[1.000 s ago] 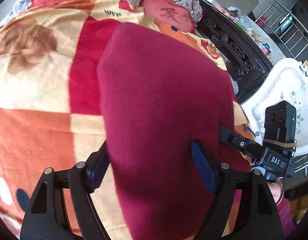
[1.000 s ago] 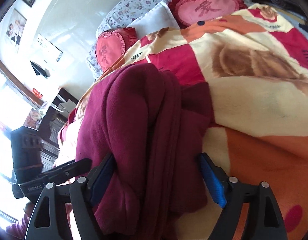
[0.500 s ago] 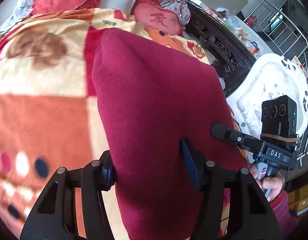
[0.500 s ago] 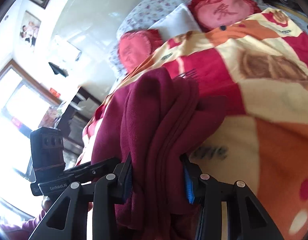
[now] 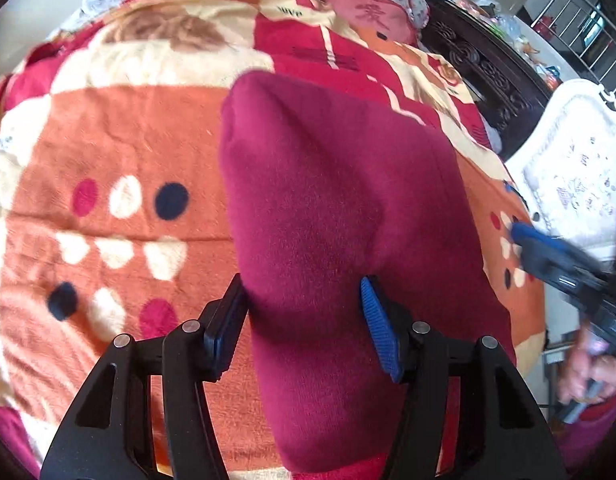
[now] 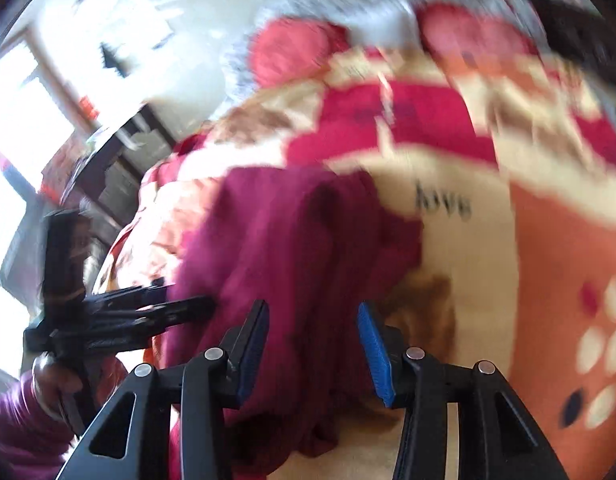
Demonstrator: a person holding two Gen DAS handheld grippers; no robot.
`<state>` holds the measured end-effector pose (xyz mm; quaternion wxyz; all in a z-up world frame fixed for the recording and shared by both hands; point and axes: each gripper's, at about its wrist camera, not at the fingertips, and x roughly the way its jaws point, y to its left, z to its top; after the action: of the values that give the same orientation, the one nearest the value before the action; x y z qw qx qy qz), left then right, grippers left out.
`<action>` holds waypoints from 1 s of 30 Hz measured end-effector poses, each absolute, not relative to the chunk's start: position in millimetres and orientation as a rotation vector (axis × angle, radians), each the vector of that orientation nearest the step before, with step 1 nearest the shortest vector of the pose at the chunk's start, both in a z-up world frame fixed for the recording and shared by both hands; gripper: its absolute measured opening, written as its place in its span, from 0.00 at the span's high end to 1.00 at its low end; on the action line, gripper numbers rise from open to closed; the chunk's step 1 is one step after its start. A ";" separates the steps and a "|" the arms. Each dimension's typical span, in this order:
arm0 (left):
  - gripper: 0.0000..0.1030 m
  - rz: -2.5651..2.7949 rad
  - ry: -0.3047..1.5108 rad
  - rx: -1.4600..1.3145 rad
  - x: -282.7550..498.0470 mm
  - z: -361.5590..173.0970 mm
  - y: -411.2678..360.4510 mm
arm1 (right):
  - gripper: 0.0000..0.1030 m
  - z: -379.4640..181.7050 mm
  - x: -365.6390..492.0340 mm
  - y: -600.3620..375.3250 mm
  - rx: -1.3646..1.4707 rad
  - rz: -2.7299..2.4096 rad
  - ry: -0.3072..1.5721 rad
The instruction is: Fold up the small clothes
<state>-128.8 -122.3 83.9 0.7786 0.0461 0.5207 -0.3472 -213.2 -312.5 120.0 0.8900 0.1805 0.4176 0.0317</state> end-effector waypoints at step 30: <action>0.44 -0.564 0.838 0.162 -164.8 139.9 -114.9 | 0.52 145.5 -235.3 -262.4 0.244 -0.063 0.757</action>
<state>-164.8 -114.9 139.9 0.8719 0.0773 0.4012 -0.2700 -235.3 -262.4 145.5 0.9215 0.1186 0.3685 -0.0307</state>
